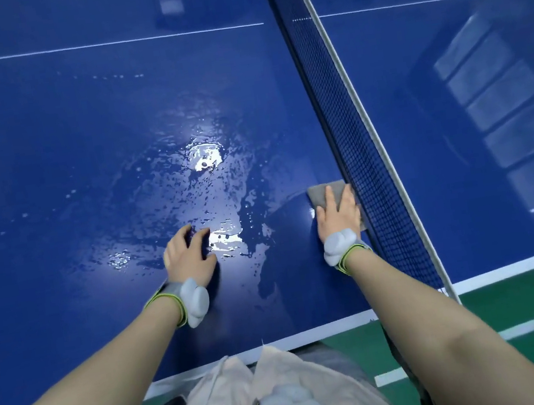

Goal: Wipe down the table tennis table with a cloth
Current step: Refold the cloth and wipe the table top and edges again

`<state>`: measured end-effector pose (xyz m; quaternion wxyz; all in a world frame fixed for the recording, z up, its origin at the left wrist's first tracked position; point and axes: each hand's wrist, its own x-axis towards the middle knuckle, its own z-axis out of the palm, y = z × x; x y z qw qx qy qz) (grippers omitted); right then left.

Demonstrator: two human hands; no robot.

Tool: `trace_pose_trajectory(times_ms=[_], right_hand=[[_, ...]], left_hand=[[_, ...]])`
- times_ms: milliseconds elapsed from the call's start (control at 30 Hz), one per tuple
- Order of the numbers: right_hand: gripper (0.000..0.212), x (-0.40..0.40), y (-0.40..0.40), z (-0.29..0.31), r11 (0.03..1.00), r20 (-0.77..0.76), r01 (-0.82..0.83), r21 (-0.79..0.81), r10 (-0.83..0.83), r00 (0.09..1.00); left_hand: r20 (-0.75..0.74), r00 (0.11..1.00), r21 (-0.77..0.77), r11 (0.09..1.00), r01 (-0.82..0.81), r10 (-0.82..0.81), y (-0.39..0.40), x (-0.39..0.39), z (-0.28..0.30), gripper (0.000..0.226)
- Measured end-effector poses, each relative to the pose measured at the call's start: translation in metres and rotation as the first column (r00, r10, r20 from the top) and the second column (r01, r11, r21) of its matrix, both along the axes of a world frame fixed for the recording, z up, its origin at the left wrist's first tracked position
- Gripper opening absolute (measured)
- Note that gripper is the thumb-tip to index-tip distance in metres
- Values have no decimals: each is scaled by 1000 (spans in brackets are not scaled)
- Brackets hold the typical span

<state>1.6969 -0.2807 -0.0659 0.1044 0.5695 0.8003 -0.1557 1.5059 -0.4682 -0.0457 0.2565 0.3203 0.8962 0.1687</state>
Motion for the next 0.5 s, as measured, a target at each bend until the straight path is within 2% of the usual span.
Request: trace_pose_trajectory(times_ms=[67,133,233,300,367,433,500], right_hand=[[58,-8,-4,-2,996,25,84,16,-85,996],[61,-21,-17,-3,996,54,44,75,-48,997],[62,-41,-37,-6,981,30,-177,75,175,984],[73,-41,-38,-4,940,-8,-337,49,337,941],[82,-33,-21,-5,904,-16,-424,49,425,905],[69,-22,-4,-9,924,9,-373,84,373,928],[56,-19,11,-9,983,39,-162,89,159,986]], left_hand=[[-34,999,-14,1000,-10,9,1,1,-1,54],[-38,999,-23,1000,-14,14,4,3,-2,57],[-24,999,-35,999,-33,33,10,3,-1,59],[-15,999,-44,998,-33,32,14,1,-1,59],[-10,999,-39,998,-40,40,19,-2,1,59],[-8,999,-31,998,-45,45,22,-6,2,58],[-1,999,-31,998,-53,53,23,-10,2,58]])
